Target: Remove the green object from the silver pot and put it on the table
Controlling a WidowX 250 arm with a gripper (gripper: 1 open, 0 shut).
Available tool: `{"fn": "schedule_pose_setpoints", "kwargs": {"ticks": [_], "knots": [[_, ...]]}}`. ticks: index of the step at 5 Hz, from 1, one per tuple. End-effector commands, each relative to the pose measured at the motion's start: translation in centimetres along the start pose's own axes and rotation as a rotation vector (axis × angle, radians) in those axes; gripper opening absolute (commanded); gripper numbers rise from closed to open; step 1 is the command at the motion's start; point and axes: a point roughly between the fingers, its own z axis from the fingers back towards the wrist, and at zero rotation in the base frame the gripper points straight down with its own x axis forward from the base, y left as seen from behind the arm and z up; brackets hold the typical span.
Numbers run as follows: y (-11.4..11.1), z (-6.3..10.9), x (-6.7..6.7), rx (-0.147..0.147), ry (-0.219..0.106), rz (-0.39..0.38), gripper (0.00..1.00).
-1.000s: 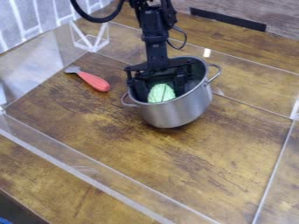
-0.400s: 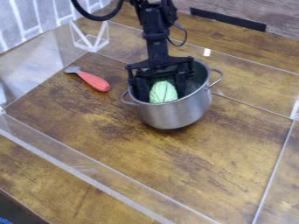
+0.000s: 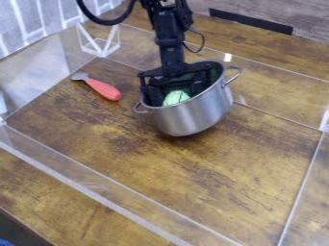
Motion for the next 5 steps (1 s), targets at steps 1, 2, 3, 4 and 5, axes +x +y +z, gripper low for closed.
{"fn": "schedule_pose_setpoints", "kwargs": {"ticks": [1,2,3,4,5], "knots": [[-0.92,4.43,-0.95,-0.036,-0.06,-0.035,0.0],[-0.86,4.38,-1.06,-0.038,-0.064,-0.015,0.0],[-0.77,4.02,-1.08,-0.04,-0.069,0.007,0.0],[-0.69,3.65,-1.1,-0.043,-0.073,0.029,0.0],[-0.61,4.26,-1.41,-0.043,-0.073,0.029,0.0]]}}
